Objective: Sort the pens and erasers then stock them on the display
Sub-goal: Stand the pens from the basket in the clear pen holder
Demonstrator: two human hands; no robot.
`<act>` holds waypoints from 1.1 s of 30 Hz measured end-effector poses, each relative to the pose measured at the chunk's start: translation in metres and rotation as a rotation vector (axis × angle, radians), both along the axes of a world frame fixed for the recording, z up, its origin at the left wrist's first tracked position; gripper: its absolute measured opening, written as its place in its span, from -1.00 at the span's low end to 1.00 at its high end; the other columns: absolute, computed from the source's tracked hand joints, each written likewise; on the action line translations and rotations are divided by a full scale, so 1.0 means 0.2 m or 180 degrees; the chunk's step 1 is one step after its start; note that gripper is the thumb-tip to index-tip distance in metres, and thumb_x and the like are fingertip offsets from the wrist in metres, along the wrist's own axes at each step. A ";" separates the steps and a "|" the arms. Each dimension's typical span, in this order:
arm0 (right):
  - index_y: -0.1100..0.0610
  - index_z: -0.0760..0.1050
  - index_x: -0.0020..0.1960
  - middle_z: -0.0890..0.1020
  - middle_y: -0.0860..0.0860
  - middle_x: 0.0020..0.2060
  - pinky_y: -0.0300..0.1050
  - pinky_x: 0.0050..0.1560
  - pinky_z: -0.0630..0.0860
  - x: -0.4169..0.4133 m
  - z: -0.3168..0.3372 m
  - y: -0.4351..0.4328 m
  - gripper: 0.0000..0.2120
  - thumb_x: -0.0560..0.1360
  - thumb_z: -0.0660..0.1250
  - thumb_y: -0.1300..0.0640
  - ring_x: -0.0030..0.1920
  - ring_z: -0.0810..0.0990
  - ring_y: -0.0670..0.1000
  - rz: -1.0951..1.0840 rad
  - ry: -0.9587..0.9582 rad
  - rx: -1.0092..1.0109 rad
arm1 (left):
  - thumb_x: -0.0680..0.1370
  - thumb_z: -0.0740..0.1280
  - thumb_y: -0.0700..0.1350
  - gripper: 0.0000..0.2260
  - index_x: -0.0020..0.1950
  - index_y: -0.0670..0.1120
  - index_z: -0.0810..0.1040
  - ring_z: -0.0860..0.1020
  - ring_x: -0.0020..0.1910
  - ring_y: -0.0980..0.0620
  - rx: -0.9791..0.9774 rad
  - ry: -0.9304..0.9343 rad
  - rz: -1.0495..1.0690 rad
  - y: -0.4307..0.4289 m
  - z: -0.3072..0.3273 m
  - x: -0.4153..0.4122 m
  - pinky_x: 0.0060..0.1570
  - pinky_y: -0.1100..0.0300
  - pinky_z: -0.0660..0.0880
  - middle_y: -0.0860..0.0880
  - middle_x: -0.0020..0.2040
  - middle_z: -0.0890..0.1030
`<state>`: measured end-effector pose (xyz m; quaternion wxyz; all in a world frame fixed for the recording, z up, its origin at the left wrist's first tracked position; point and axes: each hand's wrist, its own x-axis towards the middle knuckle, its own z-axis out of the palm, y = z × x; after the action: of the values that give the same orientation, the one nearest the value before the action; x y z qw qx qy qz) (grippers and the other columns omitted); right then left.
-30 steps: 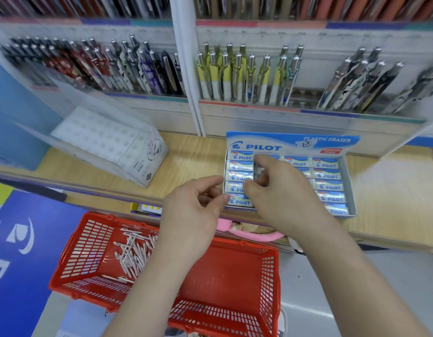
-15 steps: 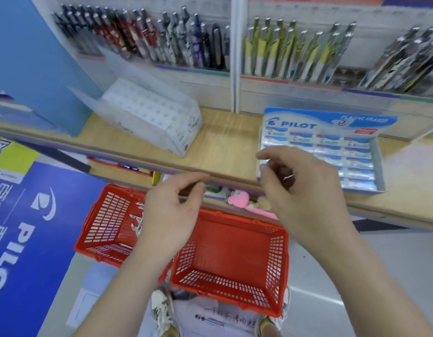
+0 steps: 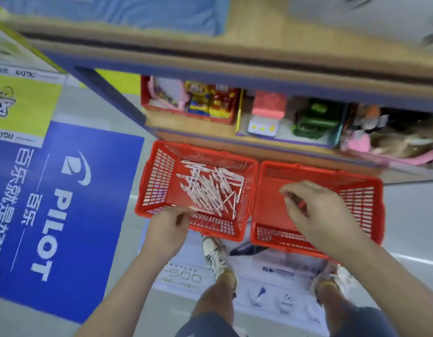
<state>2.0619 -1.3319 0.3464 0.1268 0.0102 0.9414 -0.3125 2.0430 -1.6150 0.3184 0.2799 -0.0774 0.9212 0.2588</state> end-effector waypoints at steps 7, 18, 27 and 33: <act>0.09 0.58 0.12 0.68 0.07 -0.15 -0.01 -0.01 0.54 -0.10 -0.77 -0.43 -0.74 0.46 0.29 0.24 -0.12 0.64 0.12 -0.0125 -0.0885 -0.0128 | 0.51 0.27 -0.22 -0.84 -0.05 -0.07 0.64 0.60 -0.07 -0.13 -0.0162 -0.0532 0.0228 -0.28 -0.72 -0.01 -0.17 0.14 0.43 -0.10 -0.10 0.67; 0.10 0.32 0.38 0.56 0.17 0.20 -0.01 0.16 0.48 -0.39 -2.35 -0.72 -0.53 0.48 0.26 0.20 0.18 0.54 0.21 -0.0446 -0.1384 0.0298 | 0.50 0.31 0.00 -0.63 0.21 -0.20 0.46 0.49 0.18 -0.23 -0.0803 -0.0696 -0.0161 -0.30 -2.21 -0.25 0.14 0.06 0.41 -0.23 0.16 0.54; 0.17 0.26 0.30 0.49 0.16 0.25 0.13 0.09 0.49 -0.55 -2.83 -0.85 -0.62 0.52 0.26 0.27 0.21 0.52 0.25 -0.0282 -0.1353 0.1078 | 0.40 0.45 0.00 -0.61 0.08 -0.21 0.48 0.59 -0.10 -0.09 -0.0386 -0.0728 0.1750 -0.32 -2.71 -0.37 -0.24 0.21 0.49 -0.10 -0.04 0.61; 0.22 0.34 0.23 0.54 0.19 0.17 -0.07 -0.07 0.41 -0.50 -2.80 -0.89 -0.70 0.52 0.26 0.27 0.16 0.55 0.23 -0.0132 -0.1509 0.0987 | 0.43 0.43 -0.01 -0.78 -0.16 -0.15 0.55 0.53 -0.37 -0.01 -0.0009 -0.0884 0.1909 -0.29 -2.72 -0.35 -0.35 0.21 0.44 -0.02 -0.38 0.54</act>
<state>1.9628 -1.5103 -0.2139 0.3338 0.1216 0.9216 -0.1562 1.9721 -1.6721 -0.2251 0.3140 -0.3802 0.8108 0.3154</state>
